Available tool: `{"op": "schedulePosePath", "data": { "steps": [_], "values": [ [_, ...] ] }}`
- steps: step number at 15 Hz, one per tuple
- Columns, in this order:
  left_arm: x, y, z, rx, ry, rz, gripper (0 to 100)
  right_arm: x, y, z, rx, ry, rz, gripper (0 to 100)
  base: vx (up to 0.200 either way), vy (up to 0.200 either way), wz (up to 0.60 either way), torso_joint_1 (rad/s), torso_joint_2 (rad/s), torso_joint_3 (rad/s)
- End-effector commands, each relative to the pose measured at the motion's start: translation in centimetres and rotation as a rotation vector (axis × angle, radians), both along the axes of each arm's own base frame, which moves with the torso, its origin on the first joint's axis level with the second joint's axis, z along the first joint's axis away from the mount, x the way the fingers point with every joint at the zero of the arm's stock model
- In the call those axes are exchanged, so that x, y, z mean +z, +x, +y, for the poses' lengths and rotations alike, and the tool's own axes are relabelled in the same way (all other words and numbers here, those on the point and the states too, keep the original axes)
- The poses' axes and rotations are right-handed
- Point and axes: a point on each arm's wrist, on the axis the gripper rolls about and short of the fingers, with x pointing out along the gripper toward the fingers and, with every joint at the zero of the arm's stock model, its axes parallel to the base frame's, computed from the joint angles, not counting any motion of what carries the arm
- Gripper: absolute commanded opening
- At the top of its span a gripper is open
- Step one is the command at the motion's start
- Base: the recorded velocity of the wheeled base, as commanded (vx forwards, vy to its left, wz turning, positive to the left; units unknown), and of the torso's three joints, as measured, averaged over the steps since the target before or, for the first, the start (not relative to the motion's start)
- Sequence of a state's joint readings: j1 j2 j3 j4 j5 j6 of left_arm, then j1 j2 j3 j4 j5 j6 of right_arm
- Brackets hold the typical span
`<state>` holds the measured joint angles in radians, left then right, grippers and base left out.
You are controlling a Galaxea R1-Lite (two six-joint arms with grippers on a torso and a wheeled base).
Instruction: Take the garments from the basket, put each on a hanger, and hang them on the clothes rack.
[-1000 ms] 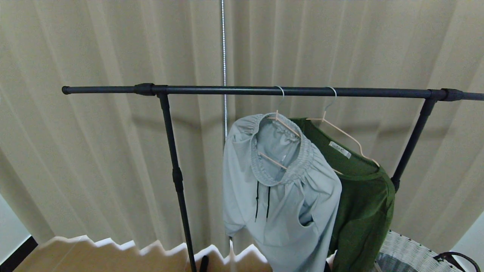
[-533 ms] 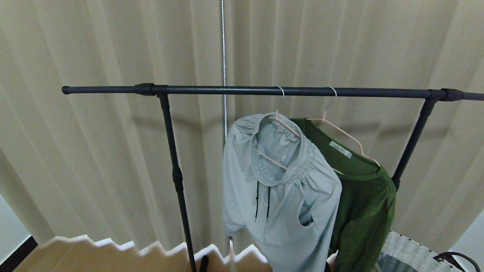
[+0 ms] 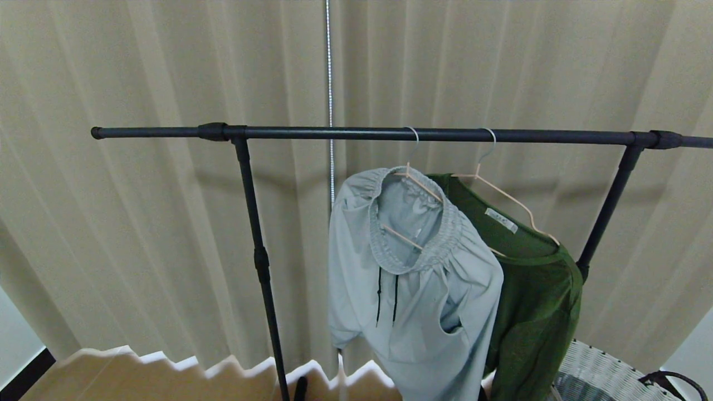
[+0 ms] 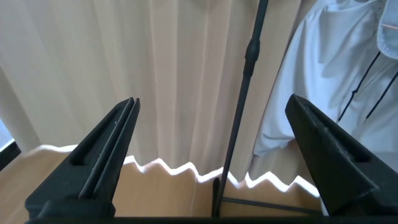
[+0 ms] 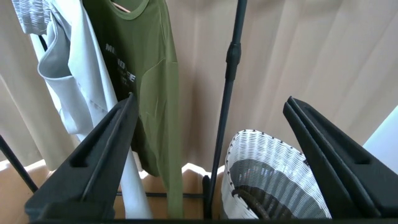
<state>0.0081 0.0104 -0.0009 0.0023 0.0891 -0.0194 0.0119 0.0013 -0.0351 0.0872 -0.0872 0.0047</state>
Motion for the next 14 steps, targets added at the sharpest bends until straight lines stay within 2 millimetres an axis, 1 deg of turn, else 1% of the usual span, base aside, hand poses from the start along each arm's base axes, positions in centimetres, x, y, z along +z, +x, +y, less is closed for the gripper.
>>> {"op": "schedulePosePath", "data": {
  "steps": [1, 14],
  "values": [
    [-0.04, -0.03, 0.00, 0.001, -0.005, -0.003, 100, 0.00, 0.00, 0.00, 0.002, 0.000, 0.000, 100, 0.000, 0.000, 0.00, 0.000, 0.00, 0.000],
    [0.00, -0.04, 0.00, 0.000, -0.010, -0.005, 100, 0.00, -0.01, 0.00, 0.000, 0.000, -0.001, 100, 0.000, 0.000, 0.00, 0.000, 0.00, 0.000]
  ]
}}
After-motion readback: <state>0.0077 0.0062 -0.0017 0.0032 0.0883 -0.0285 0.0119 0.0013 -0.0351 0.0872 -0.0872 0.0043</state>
